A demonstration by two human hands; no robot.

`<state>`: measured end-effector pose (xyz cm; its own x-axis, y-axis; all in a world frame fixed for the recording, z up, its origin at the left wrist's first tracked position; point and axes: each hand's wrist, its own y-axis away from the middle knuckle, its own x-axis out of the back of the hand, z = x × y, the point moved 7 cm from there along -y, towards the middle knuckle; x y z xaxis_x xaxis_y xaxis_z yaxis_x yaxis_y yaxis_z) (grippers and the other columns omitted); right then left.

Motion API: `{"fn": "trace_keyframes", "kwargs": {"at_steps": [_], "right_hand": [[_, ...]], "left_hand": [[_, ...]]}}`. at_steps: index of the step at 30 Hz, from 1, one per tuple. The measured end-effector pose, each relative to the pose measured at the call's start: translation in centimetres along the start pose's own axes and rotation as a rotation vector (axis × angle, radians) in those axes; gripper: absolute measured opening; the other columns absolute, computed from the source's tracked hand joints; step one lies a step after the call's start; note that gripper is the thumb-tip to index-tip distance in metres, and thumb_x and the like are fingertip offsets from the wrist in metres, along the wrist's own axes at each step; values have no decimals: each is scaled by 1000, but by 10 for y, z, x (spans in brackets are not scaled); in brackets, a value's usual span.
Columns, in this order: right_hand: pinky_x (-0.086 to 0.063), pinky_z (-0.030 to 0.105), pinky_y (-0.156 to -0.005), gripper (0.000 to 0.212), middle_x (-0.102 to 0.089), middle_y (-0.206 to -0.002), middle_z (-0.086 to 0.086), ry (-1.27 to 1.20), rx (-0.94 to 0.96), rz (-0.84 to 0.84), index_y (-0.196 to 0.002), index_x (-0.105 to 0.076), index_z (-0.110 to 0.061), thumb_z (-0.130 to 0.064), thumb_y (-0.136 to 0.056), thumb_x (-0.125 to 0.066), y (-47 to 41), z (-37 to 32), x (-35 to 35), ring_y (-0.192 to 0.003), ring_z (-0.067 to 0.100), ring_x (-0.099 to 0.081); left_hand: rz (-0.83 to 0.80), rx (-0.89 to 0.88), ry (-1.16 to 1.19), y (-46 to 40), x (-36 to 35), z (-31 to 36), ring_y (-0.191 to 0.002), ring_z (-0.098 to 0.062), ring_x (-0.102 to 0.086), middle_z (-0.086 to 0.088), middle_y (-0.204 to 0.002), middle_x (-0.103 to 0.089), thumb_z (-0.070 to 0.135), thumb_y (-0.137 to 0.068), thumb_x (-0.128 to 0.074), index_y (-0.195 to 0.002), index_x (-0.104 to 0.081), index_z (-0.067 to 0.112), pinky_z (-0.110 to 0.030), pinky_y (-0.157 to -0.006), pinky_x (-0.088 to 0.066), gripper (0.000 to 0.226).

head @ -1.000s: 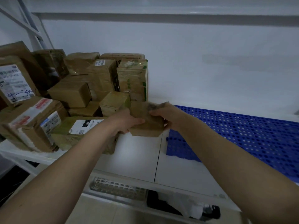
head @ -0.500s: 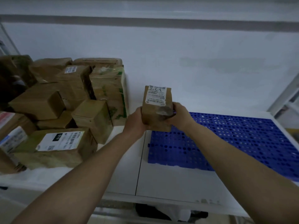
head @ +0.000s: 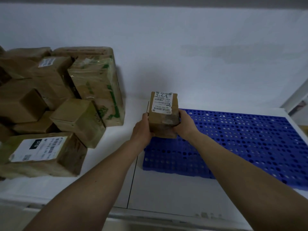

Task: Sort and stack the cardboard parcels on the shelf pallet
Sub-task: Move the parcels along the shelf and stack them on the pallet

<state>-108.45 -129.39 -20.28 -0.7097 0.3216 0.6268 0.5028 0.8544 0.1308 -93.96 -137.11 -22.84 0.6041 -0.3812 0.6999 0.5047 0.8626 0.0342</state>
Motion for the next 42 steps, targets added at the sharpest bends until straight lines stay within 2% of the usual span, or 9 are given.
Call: {"fn": "trace_keyframes", "kwargs": {"at_steps": [7, 15, 18, 23, 29, 34, 37, 39, 42], "right_hand": [[-46, 43, -99, 66, -51, -135, 7, 4, -23, -10, -144, -32, -13, -5, -87, -63, -6, 5, -3, -122, 27, -49], [-44, 34, -96, 74, -49, -135, 9, 28, -33, -49, -141, -30, -13, -12, -80, -72, -8, 3, -6, -122, 26, -49], [-40, 43, -105, 88, -43, -137, 10, 146, 41, -54, -142, -29, -12, -22, -70, -80, -5, -17, -1, -127, 28, -41], [-32, 43, -110, 74, -34, -141, 15, 266, 221, 28, -144, -26, -5, -10, -83, -67, 6, -70, 2, -133, 30, -30], [-31, 34, -108, 59, -38, -147, 9, 252, 302, -196, -144, -36, -13, -13, -90, -60, 27, -125, -44, -134, 25, -37], [-46, 25, -85, 36, -55, -124, 21, 227, 427, -391, -126, -54, 3, -8, -92, -56, 63, -178, -88, -112, 33, -54], [-47, 43, -96, 33, -51, -112, 40, 154, 549, -484, -122, -43, 24, 10, -92, -44, 83, -210, -111, -106, 52, -51], [-46, 35, -92, 38, -57, -116, 25, 122, 457, -531, -127, -48, 13, 2, -91, -52, 84, -215, -127, -107, 38, -56], [-45, 32, -96, 42, -59, -125, 13, 122, 535, -544, -128, -54, -3, -7, -88, -62, 92, -236, -143, -111, 25, -56]], "left_hand": [[-27, 24, 14, -8, -6, -4, -106, -23, -55, -10, -125, -57, 12, -77, -77, -135, -32, 17, -30, -82, -45, 74], [-109, 7, -32, -4, -4, 2, -106, -23, -56, -9, -127, -55, 19, -80, -75, -140, -26, 18, -35, -87, -49, 77], [-118, -10, -75, 1, 10, 4, -108, -22, -54, -9, -131, -52, 17, -84, -70, -144, -24, 19, -37, -93, -48, 76], [-32, 7, -166, 10, 58, 3, -108, -19, -56, -8, -131, -55, 17, -90, -63, -141, -40, 17, -28, -90, -47, 56], [42, 49, -236, 45, 125, -3, -105, -18, -58, -4, -122, -62, 27, -91, -61, -126, -59, 16, -20, -82, -45, 37], [130, 113, -316, 85, 177, -17, -104, -25, -61, -7, -113, -67, 20, -89, -63, -109, -68, 12, -34, -89, -50, 22], [171, 164, -355, 109, 201, -31, -104, -25, -61, -7, -112, -68, 20, -89, -62, -104, -71, 14, -34, -88, -50, 18], [211, 194, -360, 127, 218, -38, -104, -24, -61, -4, -112, -68, 22, -90, -59, -104, -72, 15, -34, -88, -50, 21], [264, 222, -336, 151, 242, -46, -103, -21, -62, -1, -113, -68, 19, -90, -59, -110, -72, 18, -31, -88, -51, 23]]}}
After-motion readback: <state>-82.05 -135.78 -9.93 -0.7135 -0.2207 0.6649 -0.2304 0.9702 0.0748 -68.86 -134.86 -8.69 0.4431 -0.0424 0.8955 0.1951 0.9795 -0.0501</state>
